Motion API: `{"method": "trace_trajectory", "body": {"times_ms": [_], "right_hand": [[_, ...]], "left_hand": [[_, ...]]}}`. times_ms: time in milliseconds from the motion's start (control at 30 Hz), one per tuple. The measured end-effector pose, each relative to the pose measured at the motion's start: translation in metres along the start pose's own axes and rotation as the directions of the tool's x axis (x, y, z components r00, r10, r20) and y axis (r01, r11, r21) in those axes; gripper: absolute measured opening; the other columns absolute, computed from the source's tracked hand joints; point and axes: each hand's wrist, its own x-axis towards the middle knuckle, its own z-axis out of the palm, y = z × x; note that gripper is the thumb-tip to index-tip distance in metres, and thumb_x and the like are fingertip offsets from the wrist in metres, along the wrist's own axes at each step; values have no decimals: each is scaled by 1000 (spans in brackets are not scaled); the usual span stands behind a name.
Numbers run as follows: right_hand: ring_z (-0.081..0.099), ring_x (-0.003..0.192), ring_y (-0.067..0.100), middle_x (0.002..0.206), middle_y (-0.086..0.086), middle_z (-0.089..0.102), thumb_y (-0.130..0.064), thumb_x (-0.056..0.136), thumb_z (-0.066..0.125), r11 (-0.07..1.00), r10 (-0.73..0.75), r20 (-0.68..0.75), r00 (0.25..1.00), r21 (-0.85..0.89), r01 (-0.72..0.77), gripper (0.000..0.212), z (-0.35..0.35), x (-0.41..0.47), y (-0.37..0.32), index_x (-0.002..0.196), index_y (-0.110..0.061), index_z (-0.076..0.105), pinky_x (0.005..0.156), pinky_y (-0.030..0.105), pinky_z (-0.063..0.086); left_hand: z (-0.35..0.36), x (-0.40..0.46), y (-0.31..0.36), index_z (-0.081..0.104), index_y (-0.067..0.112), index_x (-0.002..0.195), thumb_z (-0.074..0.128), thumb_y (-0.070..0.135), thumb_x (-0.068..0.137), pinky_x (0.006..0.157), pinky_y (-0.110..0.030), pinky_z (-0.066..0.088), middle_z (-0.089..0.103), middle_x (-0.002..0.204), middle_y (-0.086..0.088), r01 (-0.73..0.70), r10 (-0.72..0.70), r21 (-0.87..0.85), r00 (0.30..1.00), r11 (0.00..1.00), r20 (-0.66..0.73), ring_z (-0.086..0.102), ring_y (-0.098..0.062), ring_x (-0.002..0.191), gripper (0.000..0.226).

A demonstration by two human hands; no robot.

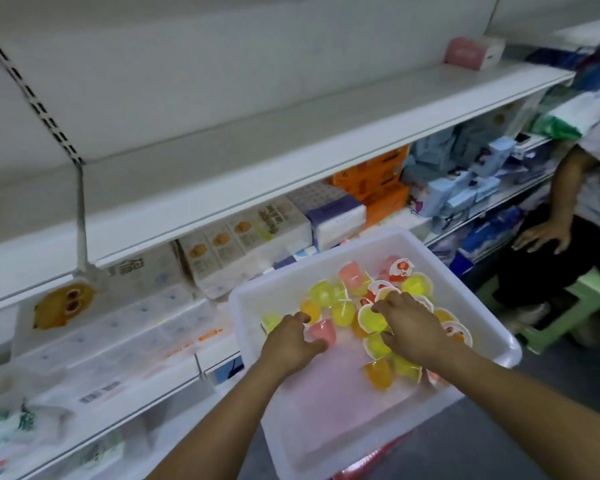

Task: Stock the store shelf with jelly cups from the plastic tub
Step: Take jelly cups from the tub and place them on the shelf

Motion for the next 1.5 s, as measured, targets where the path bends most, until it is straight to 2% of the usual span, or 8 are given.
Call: {"method": "trace_trajectory", "body": {"times_ms": [300,667,767,867,933,1033,1167,1500], "right_hand": [[31,129,33,139,10,33,-22,82,60,940,-22,-44,999,-342,6,59,6,26,-3,137,-18,39,98,42,33],[39,122,29,126,9,47,-30,88,56,887,-138,-1,990,-444,123,40,16,41,-4,123,-12,54,96,44,34],[39,123,27,128,7,47,-50,85,55,955,-78,-16,997,-287,70,54,9,41,-13,126,-15,53,97,40,32],[54,103,22,107,3,58,-49,78,64,972,37,-105,994,236,-11,49,-6,37,-33,116,-17,59,83,32,41],[56,83,20,85,-2,57,-36,77,71,784,114,-51,992,618,-59,39,-15,34,-50,106,-12,60,71,31,44],[58,69,17,76,0,56,-23,77,73,495,57,70,996,864,-89,30,-31,28,-79,98,-8,57,64,29,46],[60,64,17,76,10,65,-7,76,71,301,-123,120,985,950,-78,35,-59,24,-116,107,-5,53,65,29,50],[54,67,7,81,-4,60,-29,70,83,525,-339,-130,932,796,302,36,-140,28,-202,90,-18,55,63,22,43]], "left_hand": [[56,71,5,38,7,135,68,55,77,94,-36,44,51,133,-13,244,-247,-118,969,963,-18,52,-31,122,81],[65,71,0,42,11,115,69,42,79,86,-36,50,60,115,-9,234,-258,-244,964,941,-69,60,-31,107,54],[51,53,-4,44,18,98,75,41,71,78,-40,56,64,103,-8,184,-244,-438,966,880,-84,67,-30,88,48],[30,26,-11,50,25,90,74,46,57,77,-47,57,66,94,-6,110,-223,-585,967,804,-124,68,-28,82,46],[12,7,-16,58,27,90,72,44,54,76,-47,58,66,91,-3,74,-214,-616,964,785,-158,68,-27,80,42],[-21,-23,-19,65,33,88,68,43,54,78,-45,58,66,90,2,31,-192,-593,959,804,-210,68,-22,82,36],[-68,-64,-19,68,42,84,66,40,58,78,-41,58,69,86,4,-53,-155,-555,934,830,-321,68,-17,79,27],[-164,-140,-44,68,43,95,67,49,61,82,-37,56,69,98,16,-233,-11,-376,837,897,-547,65,-1,89,35]]}}
